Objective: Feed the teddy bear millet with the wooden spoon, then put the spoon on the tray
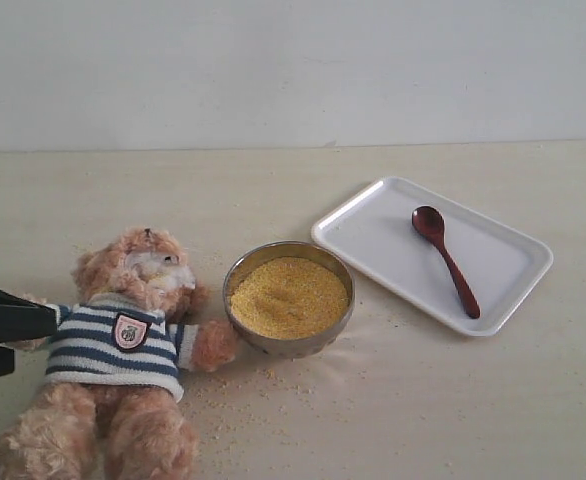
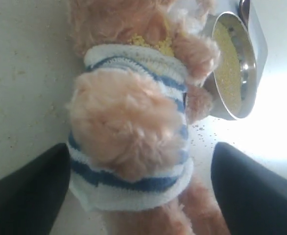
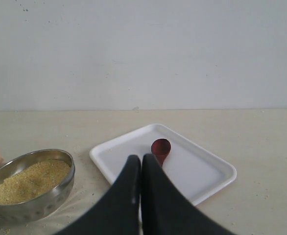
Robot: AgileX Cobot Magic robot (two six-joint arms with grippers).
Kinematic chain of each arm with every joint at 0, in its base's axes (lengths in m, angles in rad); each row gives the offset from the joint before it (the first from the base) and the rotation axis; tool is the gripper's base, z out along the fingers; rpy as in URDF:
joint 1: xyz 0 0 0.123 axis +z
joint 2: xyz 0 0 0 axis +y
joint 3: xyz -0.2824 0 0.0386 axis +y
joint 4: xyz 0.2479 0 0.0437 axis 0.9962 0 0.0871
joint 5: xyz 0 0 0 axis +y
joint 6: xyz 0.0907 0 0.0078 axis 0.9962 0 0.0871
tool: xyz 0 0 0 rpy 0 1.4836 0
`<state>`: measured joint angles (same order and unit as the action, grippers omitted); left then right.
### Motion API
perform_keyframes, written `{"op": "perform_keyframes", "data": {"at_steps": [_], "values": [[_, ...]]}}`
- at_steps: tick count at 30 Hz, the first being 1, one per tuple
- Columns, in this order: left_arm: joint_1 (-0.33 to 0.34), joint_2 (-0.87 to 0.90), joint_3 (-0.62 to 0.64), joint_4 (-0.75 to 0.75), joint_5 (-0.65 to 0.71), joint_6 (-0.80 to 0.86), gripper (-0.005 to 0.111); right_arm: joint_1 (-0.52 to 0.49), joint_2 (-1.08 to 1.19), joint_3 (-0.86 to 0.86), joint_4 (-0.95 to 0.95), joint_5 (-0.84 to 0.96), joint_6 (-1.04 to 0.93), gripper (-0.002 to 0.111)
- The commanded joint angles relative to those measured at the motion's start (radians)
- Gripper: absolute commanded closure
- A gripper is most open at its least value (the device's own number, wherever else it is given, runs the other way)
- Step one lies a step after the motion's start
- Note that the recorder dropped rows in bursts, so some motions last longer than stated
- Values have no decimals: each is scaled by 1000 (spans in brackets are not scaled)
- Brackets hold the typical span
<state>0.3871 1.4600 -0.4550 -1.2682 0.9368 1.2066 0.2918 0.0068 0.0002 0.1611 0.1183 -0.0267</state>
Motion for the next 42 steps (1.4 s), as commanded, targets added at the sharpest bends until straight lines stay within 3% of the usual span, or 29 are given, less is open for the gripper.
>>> {"op": "perform_keyframes", "data": {"at_steps": [1,4,9,10,34,37,42], "values": [[67,-95,-4,29,86,-115,41,-3,-7,0,-10,-9,-6,108],[103,-150,-4,29,169,-130,56,-3,-7,0,-10,-9,-6,108],[116,-232,-4,1,284,-130,99,-3,-7,0,-10,-9,-6,108],[116,-245,-4,-13,284,-128,101,-3,-7,0,-10,-9,-6,108],[107,-338,-4,-50,284,-130,101,-3,-7,0,-10,-9,-6,108],[68,-424,-4,-50,268,-130,101,-3,-7,0,-10,-9,-6,108],[-64,-606,-4,-50,104,-130,101,-3,-7,0,-10,-9,-6,108]]}}
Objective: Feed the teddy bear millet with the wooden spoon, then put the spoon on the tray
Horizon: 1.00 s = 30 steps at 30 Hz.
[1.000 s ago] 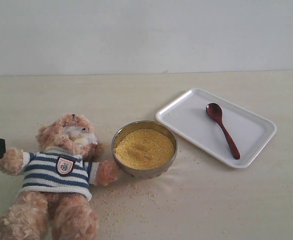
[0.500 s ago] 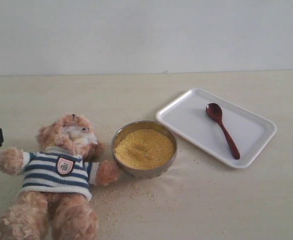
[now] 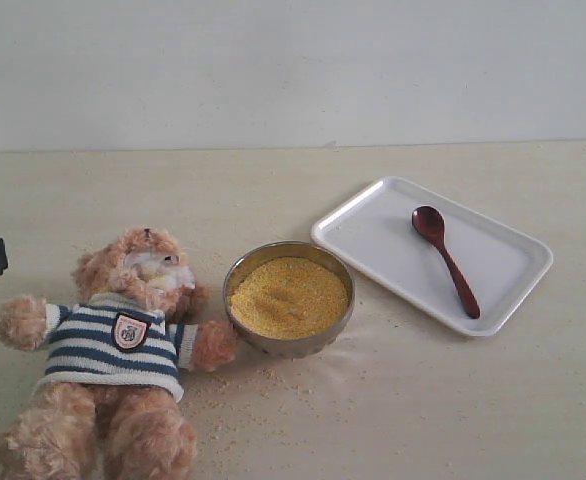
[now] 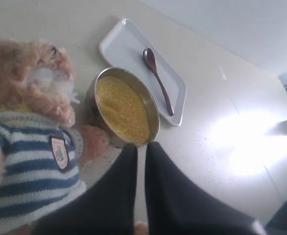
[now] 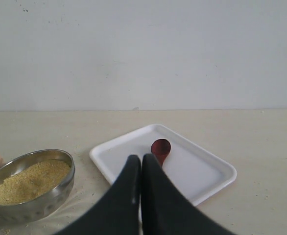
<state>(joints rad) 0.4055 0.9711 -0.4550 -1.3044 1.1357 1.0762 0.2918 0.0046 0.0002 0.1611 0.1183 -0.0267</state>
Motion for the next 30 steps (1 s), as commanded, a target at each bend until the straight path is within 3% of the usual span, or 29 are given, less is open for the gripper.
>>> {"op": "perform_keyframes", "data": {"at_steps": [1,6,11,16,23,30], "values": [[-114,-154,-4,-14,-116,1,101,-3,-5,0,-10,-9,-6,108],[-202,-330,-4,-14,-159,1,101,-3,-5,0,-10,-9,-6,108],[-263,-491,7,9,-366,8,101,-3,-5,0,-10,-9,-6,108],[-317,-642,98,15,-488,-5,101,-3,-5,0,-10,-9,-6,108],[-347,-795,256,-16,-556,-15,101,-3,-5,0,-10,-9,-6,108],[-347,-926,333,-52,-605,-15,101,-3,-5,0,-10,-9,-6,108]]}}
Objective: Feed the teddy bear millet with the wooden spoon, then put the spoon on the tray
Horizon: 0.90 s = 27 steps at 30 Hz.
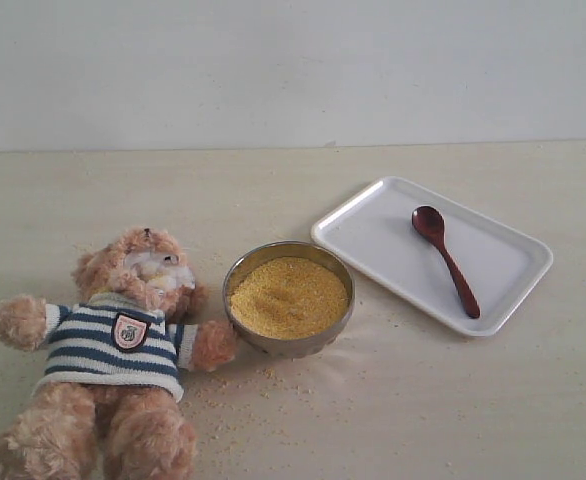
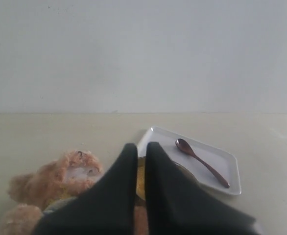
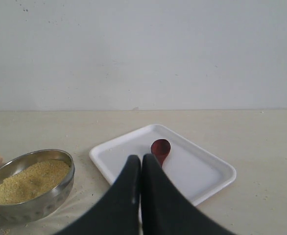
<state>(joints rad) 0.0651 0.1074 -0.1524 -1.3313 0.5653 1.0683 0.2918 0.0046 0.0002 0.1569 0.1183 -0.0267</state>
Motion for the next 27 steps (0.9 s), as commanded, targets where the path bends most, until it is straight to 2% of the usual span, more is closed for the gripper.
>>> {"op": "perform_keyframes", "data": {"at_steps": [1,8,27], "values": [[-7,-81,41,-32,-37,-7,101,-3,-5,0,-6,-9,-6,108],[-7,-107,105,-85,-42,-7,101,-3,-5,0,-6,-9,-6,108],[-7,-107,106,-85,-148,-2,101,-3,-5,0,-6,-9,-6,108]]}}
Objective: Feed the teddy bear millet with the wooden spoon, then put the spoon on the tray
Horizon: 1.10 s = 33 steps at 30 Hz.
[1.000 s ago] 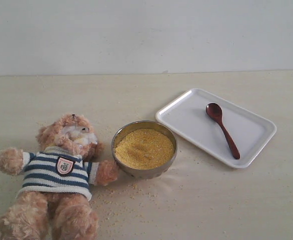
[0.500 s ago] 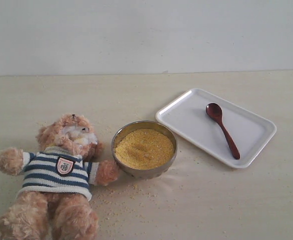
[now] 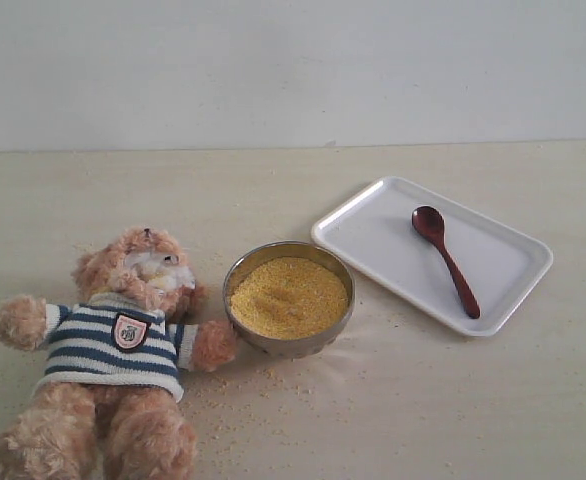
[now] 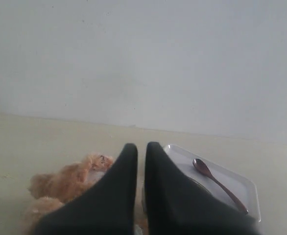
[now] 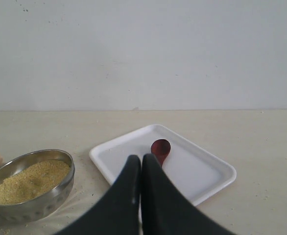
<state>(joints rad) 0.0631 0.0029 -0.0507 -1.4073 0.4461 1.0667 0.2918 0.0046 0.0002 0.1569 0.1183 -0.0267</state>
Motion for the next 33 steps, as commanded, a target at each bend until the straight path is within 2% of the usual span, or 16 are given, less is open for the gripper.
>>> {"op": "perform_keyframes", "data": {"at_steps": [1,7,10,17,20,33], "values": [[-3,-3,5,-1,-34,-1,101,-3,-5,0,-6,-9,-6,108],[-3,-3,29,84,-31,-57,101,-3,-5,0,-6,-9,-6,108],[-3,-3,48,206,-29,-225,101,-3,-5,0,-6,-9,-6,108],[-3,-3,51,692,-25,-813,101,-3,-5,0,-6,-9,-6,108],[-3,-3,51,818,-35,-932,101,-3,-5,0,-6,-9,-6,108],[-5,-3,51,1106,-284,-1138,101,-3,-5,0,-6,-9,-6,108]]}}
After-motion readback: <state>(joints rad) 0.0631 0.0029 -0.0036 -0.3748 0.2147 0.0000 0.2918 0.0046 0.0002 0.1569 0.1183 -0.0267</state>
